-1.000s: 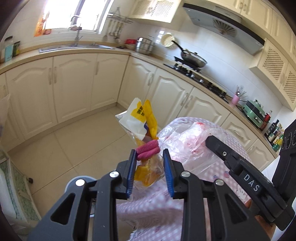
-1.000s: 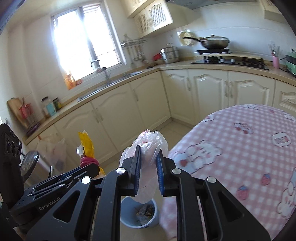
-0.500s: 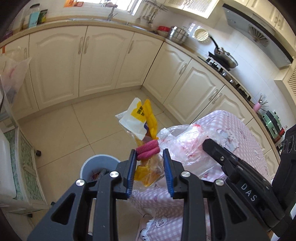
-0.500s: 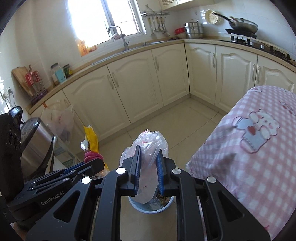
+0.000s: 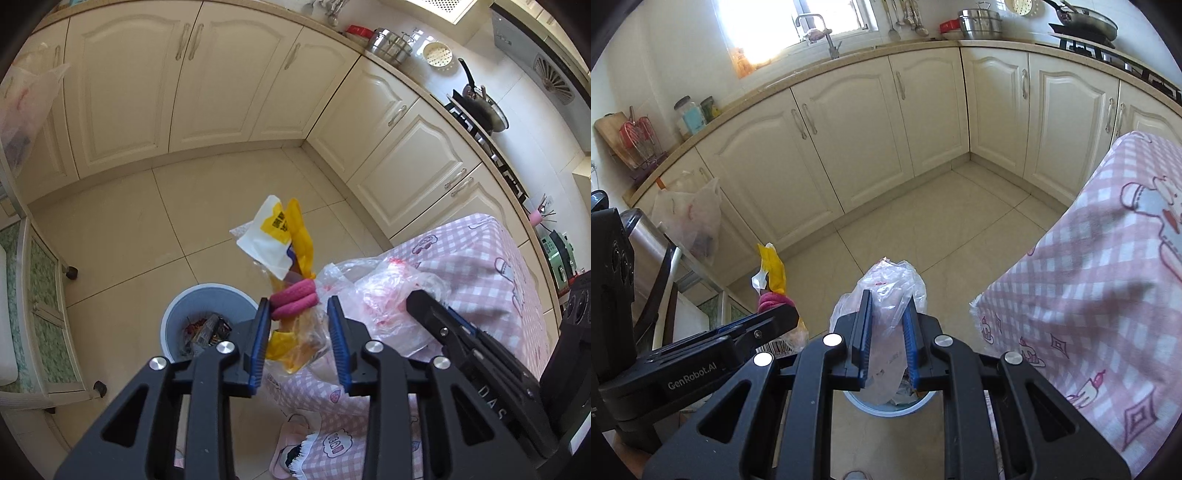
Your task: Collect trash
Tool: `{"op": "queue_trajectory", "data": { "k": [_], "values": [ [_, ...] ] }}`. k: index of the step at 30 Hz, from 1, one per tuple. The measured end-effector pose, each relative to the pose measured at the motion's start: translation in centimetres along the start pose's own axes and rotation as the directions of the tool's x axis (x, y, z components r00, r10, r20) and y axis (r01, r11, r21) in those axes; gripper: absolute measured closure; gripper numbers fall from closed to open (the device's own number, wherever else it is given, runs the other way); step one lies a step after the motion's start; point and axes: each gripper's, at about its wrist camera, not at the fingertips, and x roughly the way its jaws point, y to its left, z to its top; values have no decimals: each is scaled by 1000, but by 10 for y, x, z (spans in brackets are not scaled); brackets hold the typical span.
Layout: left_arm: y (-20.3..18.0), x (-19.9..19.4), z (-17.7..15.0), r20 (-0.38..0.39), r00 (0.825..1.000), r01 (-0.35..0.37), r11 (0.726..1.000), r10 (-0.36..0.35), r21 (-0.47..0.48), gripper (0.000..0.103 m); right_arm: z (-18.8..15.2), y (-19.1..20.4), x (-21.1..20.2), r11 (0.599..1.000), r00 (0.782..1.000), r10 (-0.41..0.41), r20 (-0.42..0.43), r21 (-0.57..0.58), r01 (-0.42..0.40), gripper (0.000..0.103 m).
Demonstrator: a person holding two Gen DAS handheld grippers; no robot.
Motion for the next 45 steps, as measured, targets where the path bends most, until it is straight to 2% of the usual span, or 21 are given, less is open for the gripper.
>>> {"op": "queue_trajectory", "data": {
  "k": [3, 5, 7, 19, 29, 33, 35, 39, 45],
  "values": [
    [5, 11, 3, -15, 1000, -5, 1000, 5, -15, 68, -1, -1, 9, 1000, 1000, -3, -15, 7, 3, 88],
    [6, 16, 4, -27, 1000, -1, 1000, 0, -23, 55, -3, -1, 15, 1000, 1000, -7, -25, 9, 7, 88],
    [12, 20, 3, -29, 1000, -7, 999, 6, -40, 50, -5, 0, 19, 1000, 999, -8, -33, 10, 8, 88],
    [30, 22, -2, -44, 999, -34, 996, 30, -86, 49, -5, 11, 32, 1000, 998, -3, -59, 2, 3, 88],
    [41, 10, -1, -30, 998, -57, 993, 54, -100, 49, 3, 24, 32, 1000, 999, 17, -38, -17, -18, 88],
    [40, -1, 5, -6, 997, -73, 993, 73, -94, 47, 13, 28, 29, 998, 999, 53, -7, -14, -53, 78],
    [37, -8, 7, 5, 997, -73, 993, 74, -87, 47, 16, 30, 26, 998, 999, 51, 10, -25, -51, 76],
    [26, -22, 7, 28, 996, -85, 995, 86, -55, 41, 18, 31, 9, 999, 998, 39, 47, -33, -37, 65],
    [4, -50, 2, 64, 992, -106, 994, 105, 1, 38, 16, 28, -25, 999, 996, 7, 88, -47, -3, 63]
  ]
}}
